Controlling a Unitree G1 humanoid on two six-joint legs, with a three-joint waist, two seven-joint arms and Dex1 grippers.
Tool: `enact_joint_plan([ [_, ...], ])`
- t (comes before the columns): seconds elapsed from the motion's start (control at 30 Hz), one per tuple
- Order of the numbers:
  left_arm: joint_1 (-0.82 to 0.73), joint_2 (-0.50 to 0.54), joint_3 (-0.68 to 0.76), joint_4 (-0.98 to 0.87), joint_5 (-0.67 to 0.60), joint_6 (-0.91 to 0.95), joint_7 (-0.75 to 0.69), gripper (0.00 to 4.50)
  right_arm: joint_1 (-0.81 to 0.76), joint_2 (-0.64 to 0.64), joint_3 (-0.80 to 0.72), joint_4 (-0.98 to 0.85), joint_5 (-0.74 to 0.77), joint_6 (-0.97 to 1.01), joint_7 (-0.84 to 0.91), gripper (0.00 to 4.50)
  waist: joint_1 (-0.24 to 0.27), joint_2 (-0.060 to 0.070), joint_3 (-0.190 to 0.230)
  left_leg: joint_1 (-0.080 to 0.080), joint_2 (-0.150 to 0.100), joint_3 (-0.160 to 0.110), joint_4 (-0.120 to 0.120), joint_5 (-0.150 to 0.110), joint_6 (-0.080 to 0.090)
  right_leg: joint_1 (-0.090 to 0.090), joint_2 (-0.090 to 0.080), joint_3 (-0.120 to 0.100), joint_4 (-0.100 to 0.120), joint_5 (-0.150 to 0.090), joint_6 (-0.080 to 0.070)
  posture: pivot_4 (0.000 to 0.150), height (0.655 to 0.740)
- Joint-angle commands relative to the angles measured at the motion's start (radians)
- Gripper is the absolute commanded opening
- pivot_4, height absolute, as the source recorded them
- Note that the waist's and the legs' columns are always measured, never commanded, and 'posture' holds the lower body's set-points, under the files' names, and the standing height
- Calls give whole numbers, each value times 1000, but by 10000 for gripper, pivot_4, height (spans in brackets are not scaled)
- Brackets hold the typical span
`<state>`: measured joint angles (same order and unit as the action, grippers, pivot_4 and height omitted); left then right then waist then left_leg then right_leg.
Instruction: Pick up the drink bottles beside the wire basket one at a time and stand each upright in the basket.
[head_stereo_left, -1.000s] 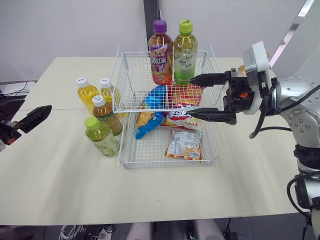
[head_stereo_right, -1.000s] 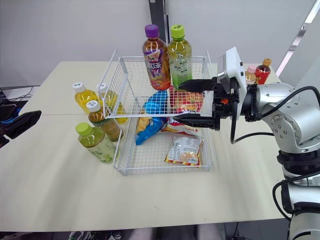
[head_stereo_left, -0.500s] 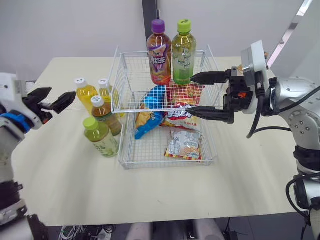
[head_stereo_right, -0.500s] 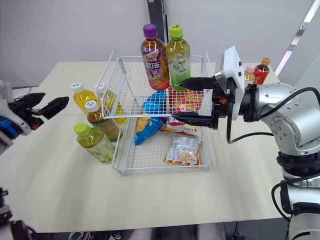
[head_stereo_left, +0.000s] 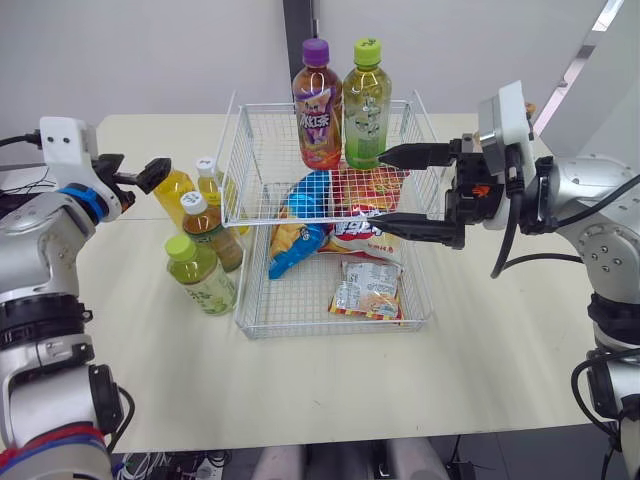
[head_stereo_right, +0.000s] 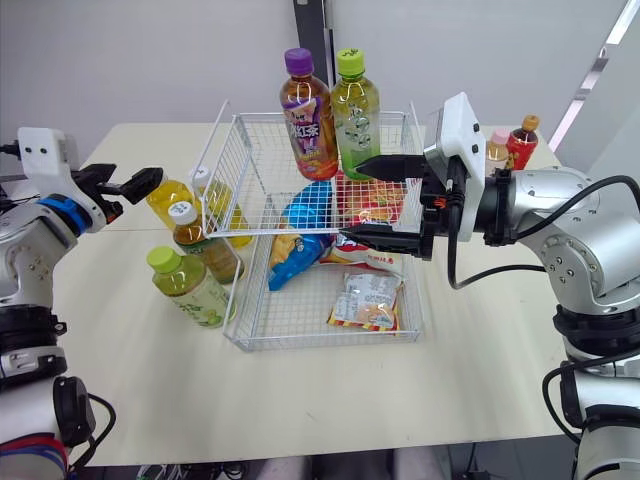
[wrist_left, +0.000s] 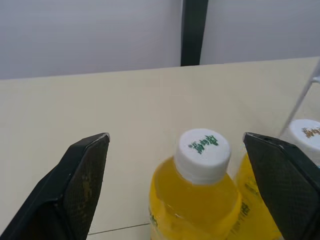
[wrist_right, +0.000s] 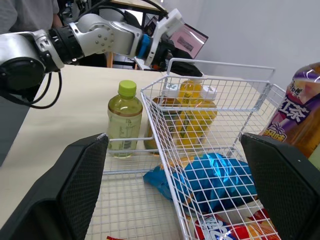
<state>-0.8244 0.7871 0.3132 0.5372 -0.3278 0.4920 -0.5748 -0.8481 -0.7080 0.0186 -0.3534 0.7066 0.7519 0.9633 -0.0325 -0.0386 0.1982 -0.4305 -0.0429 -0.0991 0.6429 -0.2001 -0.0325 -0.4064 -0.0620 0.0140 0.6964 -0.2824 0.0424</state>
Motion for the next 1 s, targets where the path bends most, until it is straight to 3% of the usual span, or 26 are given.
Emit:
enact_joint_plan([
  [0.03, -79, 5, -25, 108, 33, -68, -26, 44685, -11, -4, -41, -36, 22, 0, -13, 45000, -1, 0, 0, 0, 0, 0, 0, 0, 0, 0, 0, 0, 0, 0, 0, 1500, 7359],
  [0.37, -223, -24, -101, 358, 125, -193, -51, 44685, -2, -8, -46, -48, 42, 4, -26, 45000, -1, 0, 0, 0, 0, 0, 0, 0, 0, 0, 1, 0, 0, 0, 0, 1500, 7359],
  [0.47, -238, -23, -104, 395, 138, -206, -48, 38757, 3, -11, -51, -52, 46, 10, -27, 45000, -2, 0, 0, 0, 0, 0, 0, 0, 0, 0, 1, 0, 0, 0, 0, 1500, 7359],
  [0.73, -223, -24, -99, 422, 140, -219, -56, 14048, 7, -12, -60, -62, 52, 20, -35, 45000, -4, 0, 0, 0, 0, 0, 0, 0, 0, 0, 1, 0, 0, 0, 0, 1500, 7359],
  [1.0, -199, 4, -81, 342, 119, -200, -85, 13916, 15, -12, -68, -71, 56, 19, -43, 45000, -8, 0, 0, 0, 0, -1, 0, 0, 0, 0, 1, 0, 1, 0, 0, 1500, 7359],
])
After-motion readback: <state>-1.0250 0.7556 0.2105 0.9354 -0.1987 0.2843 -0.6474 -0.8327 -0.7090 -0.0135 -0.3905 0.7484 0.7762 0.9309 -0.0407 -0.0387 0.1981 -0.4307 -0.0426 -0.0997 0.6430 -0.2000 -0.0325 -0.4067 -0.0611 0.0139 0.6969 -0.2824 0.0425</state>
